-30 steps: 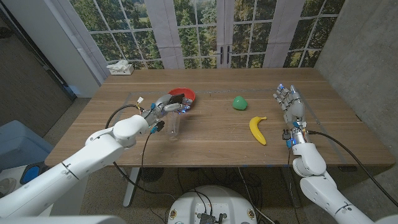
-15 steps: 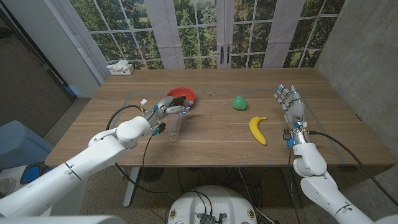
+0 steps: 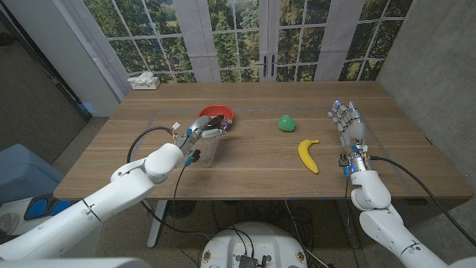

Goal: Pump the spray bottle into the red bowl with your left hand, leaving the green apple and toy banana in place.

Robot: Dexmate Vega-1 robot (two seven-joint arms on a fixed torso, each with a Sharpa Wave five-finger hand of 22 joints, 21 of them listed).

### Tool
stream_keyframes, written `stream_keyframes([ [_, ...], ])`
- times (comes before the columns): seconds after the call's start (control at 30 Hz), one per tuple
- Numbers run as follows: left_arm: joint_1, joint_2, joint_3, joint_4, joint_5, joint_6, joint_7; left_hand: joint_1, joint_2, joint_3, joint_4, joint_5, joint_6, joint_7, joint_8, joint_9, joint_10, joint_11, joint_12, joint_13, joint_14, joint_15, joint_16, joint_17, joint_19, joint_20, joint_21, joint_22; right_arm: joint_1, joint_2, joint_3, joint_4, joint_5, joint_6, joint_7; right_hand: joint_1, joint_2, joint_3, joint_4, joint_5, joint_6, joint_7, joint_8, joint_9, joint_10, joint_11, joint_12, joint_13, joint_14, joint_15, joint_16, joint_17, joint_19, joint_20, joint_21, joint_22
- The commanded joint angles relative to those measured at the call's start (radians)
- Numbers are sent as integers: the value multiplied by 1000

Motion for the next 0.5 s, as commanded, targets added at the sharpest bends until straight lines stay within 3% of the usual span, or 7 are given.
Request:
stream_keyframes([
  [0.03, 77, -51, -10, 32, 80, -114, 93, -6, 1, -20, -2, -23, -61, -13, -12, 0, -35, 4, -22, -6, -33, -138, -24, -8, -10, -1, -11, 4, 10, -1, -5, -8, -26, 2, -4, 2, 26, -2, -2, 2, 8, -6, 3, 2, 4, 0, 1, 2, 2, 7, -1, 1, 8, -1, -1, 4],
  [0.17, 96, -65, -12, 41, 99, -125, 110, -15, -2, -42, -1, -37, -109, -22, -13, -1, -66, 2, -40, -13, -62, -134, -37, -12, -14, 0, -22, 3, 11, -6, -3, -20, -42, -3, -13, 2, 26, -2, -3, 2, 8, -6, 3, 2, 5, -3, 1, 2, 2, 7, -1, 1, 8, -1, -1, 4],
  [0.5, 120, -73, -10, 53, 194, -140, 150, -11, -8, -73, -7, -45, -124, -34, -3, -2, -135, 11, -74, -24, -124, -120, -66, -21, -24, -1, -45, 2, 13, -8, -2, -34, -60, -19, -30, 1, 25, -2, -3, 2, 8, -6, 3, 2, 4, -1, 1, 2, 5, 7, 0, 1, 8, 0, 0, 4],
])
